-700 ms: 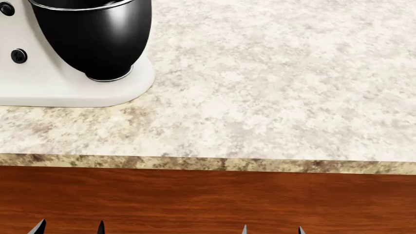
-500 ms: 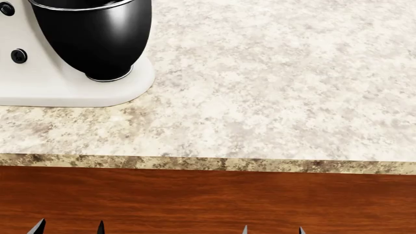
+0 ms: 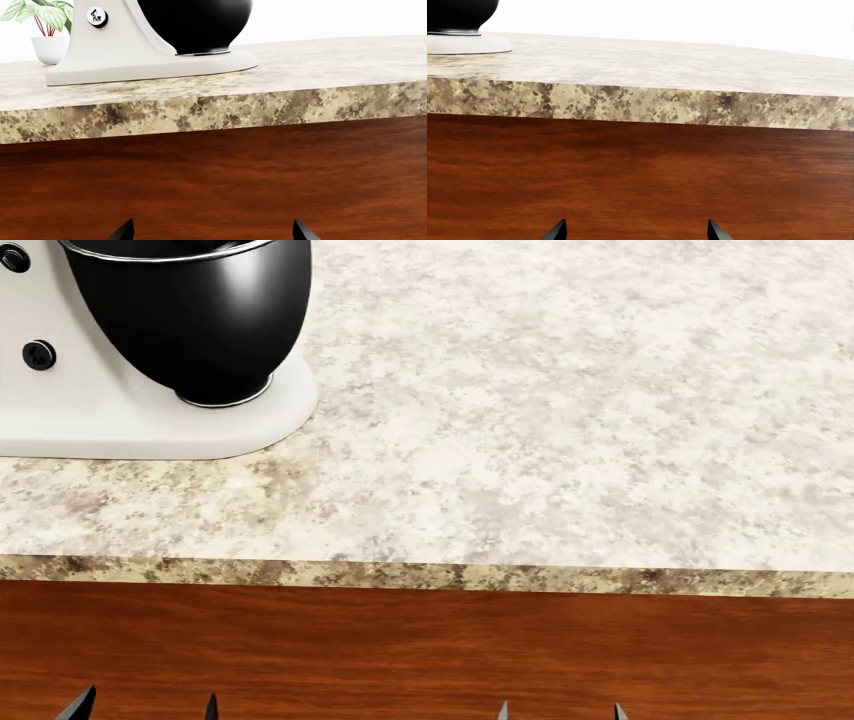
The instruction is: Open the stand mixer head.
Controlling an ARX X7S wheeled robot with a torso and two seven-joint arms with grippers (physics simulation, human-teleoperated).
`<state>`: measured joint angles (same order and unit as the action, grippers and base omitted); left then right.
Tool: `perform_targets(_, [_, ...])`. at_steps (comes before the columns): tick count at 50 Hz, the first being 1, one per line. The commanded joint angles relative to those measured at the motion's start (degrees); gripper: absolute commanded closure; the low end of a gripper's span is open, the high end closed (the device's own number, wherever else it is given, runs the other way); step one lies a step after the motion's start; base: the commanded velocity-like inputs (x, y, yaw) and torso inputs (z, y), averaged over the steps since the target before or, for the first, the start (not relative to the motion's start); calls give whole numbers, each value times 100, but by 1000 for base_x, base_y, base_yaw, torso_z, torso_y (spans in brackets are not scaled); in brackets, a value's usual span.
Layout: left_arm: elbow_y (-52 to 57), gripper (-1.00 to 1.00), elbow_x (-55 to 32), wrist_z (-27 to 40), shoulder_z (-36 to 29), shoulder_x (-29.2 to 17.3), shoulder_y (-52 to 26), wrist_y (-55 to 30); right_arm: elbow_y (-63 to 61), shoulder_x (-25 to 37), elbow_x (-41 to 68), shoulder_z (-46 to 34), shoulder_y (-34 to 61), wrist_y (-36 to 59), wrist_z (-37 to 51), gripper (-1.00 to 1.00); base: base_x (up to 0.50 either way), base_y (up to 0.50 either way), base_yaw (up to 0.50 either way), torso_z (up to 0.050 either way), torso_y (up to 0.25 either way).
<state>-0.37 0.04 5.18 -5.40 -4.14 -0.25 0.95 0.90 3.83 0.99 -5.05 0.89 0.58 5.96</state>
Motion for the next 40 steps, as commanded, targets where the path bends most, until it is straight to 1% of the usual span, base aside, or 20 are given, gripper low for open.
perform_targets(1, [-9, -100, 10, 113, -136, -100, -27, 12, 50, 90, 5, -130, 36, 2, 142, -100, 0, 0, 0, 0, 0])
perform_targets(4, [145, -100, -15, 126, -146, -139, -93, -207, 80, 111, -37, -155, 114, 137, 205, -100, 0, 0, 0, 0, 0])
perform_targets(6, [686, -100, -59, 84, -94, -250, -166, -696, 50, 142, -11, -145, 280, 336, 203, -100, 0, 0, 0, 0, 0])
perform_targets(7, [1147, -100, -169, 44, 15, -335, -203, -991, -182, 162, 53, -86, 389, 572, 214, -100, 0, 0, 0, 0, 0])
perform_targets(8, [1258, -100, -185, 56, 37, -352, -252, -1135, -283, 187, 44, -91, 419, 623, 222, -100, 0, 0, 0, 0, 0])
perform_targets(9, [1632, -100, -272, 6, 97, -423, -388, -1527, -597, 226, 91, -42, 533, 851, 221, -100, 0, 0, 0, 0, 0])
perform_targets(10, [1752, -100, -302, -91, 53, -490, -436, -1616, -674, 245, 82, -49, 572, 916, 228, -100, 0, 0, 0, 0, 0])
perform_targets(11, [2083, -100, -276, -138, 28, -592, -639, -2071, -1013, 310, 106, -40, 717, 1066, 180, -100, 0, 0, 0, 0, 0])
perform_targets(14, [2716, -100, -356, -62, 199, -648, -1033, -2667, -1546, 422, 100, -44, 1021, 1341, 140, -100, 0, 0, 0, 0, 0])
perform_targets(18, [3300, -100, -438, -19, 327, -726, -1223, -3219, -1823, 468, 172, 11, 1120, 1557, 149, -100, 0, 0, 0, 0, 0])
perform_targets(23, [3726, -100, -477, 4, 304, -762, -1232, -3629, -2017, 461, 264, 144, 1231, 1696, 253, -100, 0, 0, 0, 0, 0])
perform_targets(27, [3879, -100, -468, 23, 264, -795, -1339, -3804, -2137, 508, 282, 183, 1397, 1875, 293, -100, 0, 0, 0, 0, 0])
perform_targets(31, [3892, -100, -491, 48, 293, -791, -1361, -3808, -2208, 516, 330, 219, 1436, 1934, 327, -100, 0, 0, 0, 0, 0])
perform_targets(35, [3810, -100, -523, 60, 287, -761, -1348, -3713, -2148, 551, 230, 148, 1403, 1732, 366, -100, 0, 0, 0, 0, 0])
perform_targets(40, [3879, -100, -547, 79, 326, -796, -1298, -3755, -2117, 568, 159, 122, 1416, 1714, 452, -100, 0, 463, 0, 0, 0])
